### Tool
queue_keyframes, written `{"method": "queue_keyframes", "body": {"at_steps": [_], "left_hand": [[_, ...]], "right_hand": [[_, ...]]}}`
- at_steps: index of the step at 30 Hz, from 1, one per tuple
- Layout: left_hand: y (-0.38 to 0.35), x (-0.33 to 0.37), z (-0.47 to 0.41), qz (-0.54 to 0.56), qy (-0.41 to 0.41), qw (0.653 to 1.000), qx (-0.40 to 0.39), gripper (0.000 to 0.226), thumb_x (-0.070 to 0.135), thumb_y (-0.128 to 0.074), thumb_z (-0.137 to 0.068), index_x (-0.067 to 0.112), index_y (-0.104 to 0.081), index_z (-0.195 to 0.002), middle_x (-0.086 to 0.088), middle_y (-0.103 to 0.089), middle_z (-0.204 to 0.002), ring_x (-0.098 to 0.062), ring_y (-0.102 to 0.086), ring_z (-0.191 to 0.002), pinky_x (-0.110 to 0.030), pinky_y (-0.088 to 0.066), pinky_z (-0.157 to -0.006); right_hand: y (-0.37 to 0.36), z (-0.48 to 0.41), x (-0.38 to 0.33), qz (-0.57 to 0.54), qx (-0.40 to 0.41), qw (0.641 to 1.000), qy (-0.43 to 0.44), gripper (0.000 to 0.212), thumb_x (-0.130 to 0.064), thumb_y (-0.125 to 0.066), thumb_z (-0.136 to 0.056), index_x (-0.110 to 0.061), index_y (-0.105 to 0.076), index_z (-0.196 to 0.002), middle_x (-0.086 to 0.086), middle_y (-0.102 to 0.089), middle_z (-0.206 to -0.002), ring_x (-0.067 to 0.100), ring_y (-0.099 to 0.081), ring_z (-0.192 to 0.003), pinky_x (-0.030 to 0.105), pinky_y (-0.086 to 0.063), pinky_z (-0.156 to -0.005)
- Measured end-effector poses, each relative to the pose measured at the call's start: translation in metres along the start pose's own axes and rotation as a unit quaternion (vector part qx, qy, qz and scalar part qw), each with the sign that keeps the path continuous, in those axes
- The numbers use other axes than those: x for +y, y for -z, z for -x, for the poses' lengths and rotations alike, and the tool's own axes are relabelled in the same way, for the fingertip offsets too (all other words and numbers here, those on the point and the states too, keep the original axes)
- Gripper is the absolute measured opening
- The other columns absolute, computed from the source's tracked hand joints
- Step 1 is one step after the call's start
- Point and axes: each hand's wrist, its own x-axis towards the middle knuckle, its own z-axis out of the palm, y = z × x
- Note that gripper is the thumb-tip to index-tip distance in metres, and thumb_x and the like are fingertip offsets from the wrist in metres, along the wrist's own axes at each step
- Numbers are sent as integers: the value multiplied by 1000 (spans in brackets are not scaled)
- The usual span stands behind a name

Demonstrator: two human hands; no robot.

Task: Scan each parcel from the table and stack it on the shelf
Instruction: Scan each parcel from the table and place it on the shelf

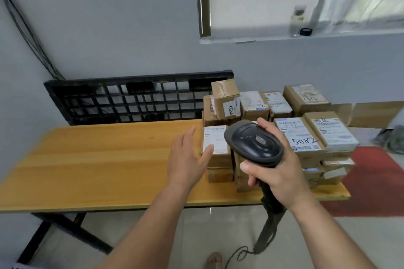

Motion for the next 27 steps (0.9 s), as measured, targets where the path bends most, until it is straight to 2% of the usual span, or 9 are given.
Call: {"method": "queue_keyframes", "body": {"at_steps": [2, 7, 12, 17, 20, 23, 27], "left_hand": [[-3, 8, -20, -11, -13, 1000, -5, 70, 46, -57, -92, 25, -25, -150, 4, -31, -152, -14, -28, -139, -31, -30, -109], [-15, 30, -72, 1, -29, 1000, -7, 70, 47, -59, -90, 25, -28, -149, 3, -33, -151, -14, -28, -139, -31, -30, -109], [-37, 47, -125, -23, -30, 998, -51, 77, 60, -56, -86, 29, -26, -150, 1, -33, -153, -19, -27, -141, -42, -33, -108], [-54, 67, -167, -96, 11, 992, -81, 83, 71, -50, -83, 30, -21, -149, -10, -34, -147, -29, -33, -134, -49, -42, -100], [-68, 76, -185, -141, 41, 985, -87, 90, 80, -48, -77, 27, -25, -146, -14, -36, -143, -34, -37, -130, -52, -43, -99], [-81, 84, -198, -182, 49, 978, -87, 92, 82, -48, -75, 23, -29, -144, -16, -40, -139, -35, -39, -128, -49, -41, -99], [-92, 81, -207, -212, 69, 970, -100, 83, 78, -47, -79, 26, -33, -142, -18, -41, -135, -36, -39, -125, -48, -42, -96]], "right_hand": [[6, -8, -1, 2, 17, 1000, 2, 87, -2, -83, -71, -60, -47, -124, 13, -62, -115, 30, -64, -52, 40, -57, -54], [23, -29, -1, 11, 46, 999, -5, 88, 6, -79, -71, -51, -47, -130, 7, -64, -117, 33, -64, -52, 44, -58, -56], [37, -56, 1, -4, 75, 997, -16, 87, 9, -77, -71, -47, -48, -130, 3, -63, -116, 30, -63, -52, 38, -57, -53], [50, -76, 9, 2, 89, 996, -33, 87, 8, -78, -71, -44, -46, -134, 9, -64, -111, 30, -62, -52, 32, -54, -52], [57, -83, 13, 8, 92, 995, -41, 87, 4, -80, -72, -49, -47, -132, 4, -65, -109, 30, -63, -54, 35, -56, -53], [62, -86, 17, 12, 98, 994, -52, 87, 1, -81, -71, -52, -47, -130, -4, -65, -109, 27, -64, -55, 40, -58, -56], [69, -86, 23, 7, 108, 993, -56, 87, 3, -82, -70, -54, -48, -128, 1, -66, -109, 25, -65, -56, 37, -56, -53]]}}
